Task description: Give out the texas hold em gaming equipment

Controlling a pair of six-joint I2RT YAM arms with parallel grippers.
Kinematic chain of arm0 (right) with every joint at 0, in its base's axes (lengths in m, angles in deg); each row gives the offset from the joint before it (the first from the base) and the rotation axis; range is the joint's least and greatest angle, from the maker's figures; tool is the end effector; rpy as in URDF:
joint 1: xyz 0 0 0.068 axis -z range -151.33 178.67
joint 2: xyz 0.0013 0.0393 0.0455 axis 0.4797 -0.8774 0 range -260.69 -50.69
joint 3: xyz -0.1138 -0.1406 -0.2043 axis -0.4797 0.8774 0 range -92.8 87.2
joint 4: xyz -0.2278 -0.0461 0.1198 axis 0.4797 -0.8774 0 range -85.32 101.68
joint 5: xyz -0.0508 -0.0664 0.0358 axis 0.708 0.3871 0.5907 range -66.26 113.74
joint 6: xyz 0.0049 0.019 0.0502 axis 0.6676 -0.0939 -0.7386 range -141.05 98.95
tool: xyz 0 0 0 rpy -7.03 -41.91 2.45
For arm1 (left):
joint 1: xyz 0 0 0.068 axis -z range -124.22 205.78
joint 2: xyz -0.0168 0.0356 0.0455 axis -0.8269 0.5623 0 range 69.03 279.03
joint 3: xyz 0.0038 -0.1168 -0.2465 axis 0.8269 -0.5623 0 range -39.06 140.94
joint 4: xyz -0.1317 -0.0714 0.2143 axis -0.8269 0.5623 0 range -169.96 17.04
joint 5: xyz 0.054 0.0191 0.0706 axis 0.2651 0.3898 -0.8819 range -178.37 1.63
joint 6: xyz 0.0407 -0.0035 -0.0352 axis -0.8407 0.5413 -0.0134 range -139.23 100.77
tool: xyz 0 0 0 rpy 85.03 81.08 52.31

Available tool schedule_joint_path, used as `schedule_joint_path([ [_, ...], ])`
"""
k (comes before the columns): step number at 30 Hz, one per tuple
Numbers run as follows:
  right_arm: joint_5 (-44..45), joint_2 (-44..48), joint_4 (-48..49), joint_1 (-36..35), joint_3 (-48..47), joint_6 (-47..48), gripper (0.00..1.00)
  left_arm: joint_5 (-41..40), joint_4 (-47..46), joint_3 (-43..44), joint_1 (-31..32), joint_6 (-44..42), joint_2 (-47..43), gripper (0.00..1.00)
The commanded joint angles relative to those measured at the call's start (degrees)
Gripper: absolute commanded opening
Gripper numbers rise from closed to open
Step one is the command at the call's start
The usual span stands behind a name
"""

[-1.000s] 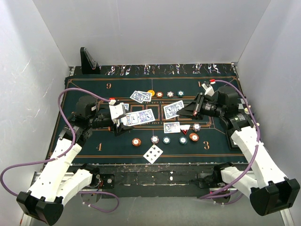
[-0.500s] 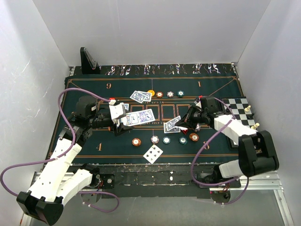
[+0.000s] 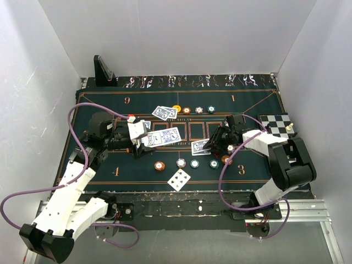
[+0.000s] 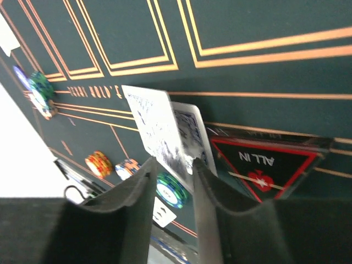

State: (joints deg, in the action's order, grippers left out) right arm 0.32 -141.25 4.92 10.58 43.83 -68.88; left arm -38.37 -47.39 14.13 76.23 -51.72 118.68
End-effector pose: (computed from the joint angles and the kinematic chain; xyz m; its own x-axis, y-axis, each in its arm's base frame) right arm 0.2769 0.1053 0.1523 -0.8919 0.4241 -0.1568 0.2291 0.7228 0.6519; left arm 0.1541 -0.0867 0.3426 0.0741 0.3408 -0.9372 0.9630 0.2196 0.1560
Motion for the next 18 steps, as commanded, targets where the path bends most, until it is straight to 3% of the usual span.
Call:
schedule_joint_path([
  [1, 3.99, 6.26, -6.23, -0.28, -2.50, 2.13, 0.46, 0.98, -0.41, 1.48, -0.23, -0.21, -1.04, 0.00],
  [8, 5.59, 21.99, -18.28, -0.37, -11.45, 3.62, 0.70, 1.77, -0.50, 1.57, -0.23, 0.14, -0.96, 0.00],
  [11, -1.95, 25.61, -16.89, -0.37, -15.50, 1.88, 0.81, 2.03, -0.85, 1.57, -0.23, 0.23, -1.04, 0.00],
  [14, -9.78, 27.02, -12.33, -1.51, -18.05, -1.90, 0.84, 2.12, -0.85, 1.57, -0.23, 0.58, -1.04, 0.00],
  [18, -13.84, 24.83, -7.57, -7.21, -21.65, -4.20, 0.86, 2.03, -0.94, 1.57, -0.23, 0.50, -1.04, 0.00],
])
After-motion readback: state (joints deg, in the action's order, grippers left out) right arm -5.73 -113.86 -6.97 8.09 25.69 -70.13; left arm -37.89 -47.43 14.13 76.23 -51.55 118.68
